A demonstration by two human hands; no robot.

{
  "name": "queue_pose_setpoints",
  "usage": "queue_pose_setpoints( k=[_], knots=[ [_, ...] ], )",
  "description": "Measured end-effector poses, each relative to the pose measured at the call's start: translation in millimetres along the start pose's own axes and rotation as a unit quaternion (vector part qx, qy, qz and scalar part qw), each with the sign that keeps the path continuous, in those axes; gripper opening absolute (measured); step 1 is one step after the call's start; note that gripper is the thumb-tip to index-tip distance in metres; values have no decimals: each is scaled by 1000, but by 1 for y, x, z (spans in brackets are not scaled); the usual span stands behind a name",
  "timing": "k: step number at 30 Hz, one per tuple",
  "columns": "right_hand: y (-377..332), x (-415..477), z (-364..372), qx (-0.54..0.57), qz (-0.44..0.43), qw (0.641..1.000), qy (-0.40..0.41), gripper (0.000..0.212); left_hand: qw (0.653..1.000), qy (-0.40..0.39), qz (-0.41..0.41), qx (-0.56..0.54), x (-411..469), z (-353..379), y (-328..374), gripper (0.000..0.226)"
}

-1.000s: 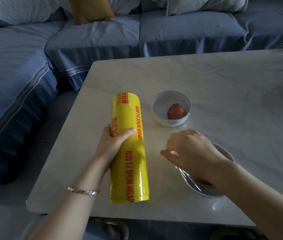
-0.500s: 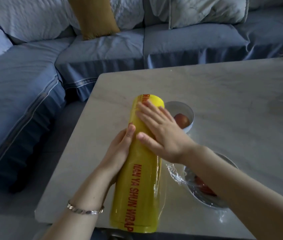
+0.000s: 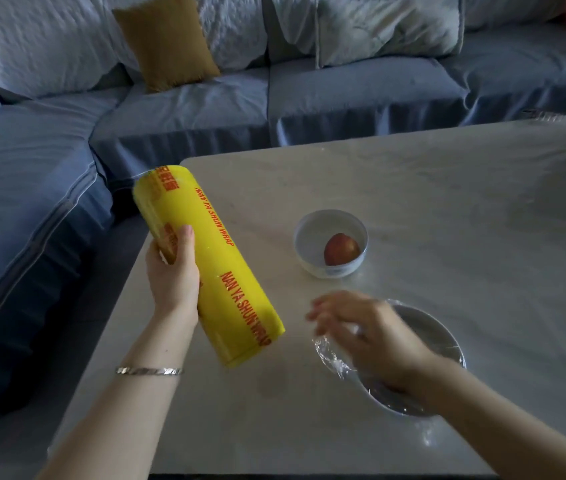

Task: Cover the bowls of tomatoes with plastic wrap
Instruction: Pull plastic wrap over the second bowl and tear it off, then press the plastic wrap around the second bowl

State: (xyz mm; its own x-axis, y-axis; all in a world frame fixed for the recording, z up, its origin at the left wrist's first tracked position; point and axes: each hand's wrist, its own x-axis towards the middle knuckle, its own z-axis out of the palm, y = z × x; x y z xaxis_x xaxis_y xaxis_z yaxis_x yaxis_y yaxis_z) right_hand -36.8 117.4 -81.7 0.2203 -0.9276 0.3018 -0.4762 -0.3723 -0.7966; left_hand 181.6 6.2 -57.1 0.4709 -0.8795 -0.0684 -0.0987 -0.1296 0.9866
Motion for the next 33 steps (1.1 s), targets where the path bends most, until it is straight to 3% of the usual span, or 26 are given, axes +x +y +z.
queue_pose_setpoints(
  k=[4, 7, 11, 21, 23, 25, 27, 29, 31, 33],
  knots=[
    [41, -11, -43, -135, 177, 969, 108, 13, 993, 30, 111, -11, 9, 17, 5, 84],
    [62, -30, -58, -168, 297, 936, 85, 17, 974, 55, 215, 36, 15, 41, 7, 94],
    [70, -49, -60, -139, 376, 915, 46, 27, 967, 58, 245, 40, 19, 66, 4, 94],
    [72, -45, -62, -95, 394, 914, 2, 16, 977, 9, 201, 67, 23, 58, -12, 99],
    [75, -44, -62, -84, 394, 915, -5, 14, 985, 7, 143, 98, 13, 53, -14, 101],
    [76, -44, -62, -73, 393, 917, 5, 15, 990, 16, 24, 140, -11, 51, -24, 92],
    [77, -45, -61, -69, 391, 917, 23, 18, 985, -78, -93, 127, -40, 49, -35, 68],
    [75, -46, -60, -60, 389, 918, 39, 21, 944, -241, -202, 101, -74, 47, -34, 32],
    [71, -47, -58, -39, 396, 916, 57, 21, 885, -365, -253, 139, -98, 44, -32, 28],
    [67, -51, -54, -24, 406, 911, 75, 24, 854, -434, -230, 171, -109, 44, -32, 33]
  ],
)
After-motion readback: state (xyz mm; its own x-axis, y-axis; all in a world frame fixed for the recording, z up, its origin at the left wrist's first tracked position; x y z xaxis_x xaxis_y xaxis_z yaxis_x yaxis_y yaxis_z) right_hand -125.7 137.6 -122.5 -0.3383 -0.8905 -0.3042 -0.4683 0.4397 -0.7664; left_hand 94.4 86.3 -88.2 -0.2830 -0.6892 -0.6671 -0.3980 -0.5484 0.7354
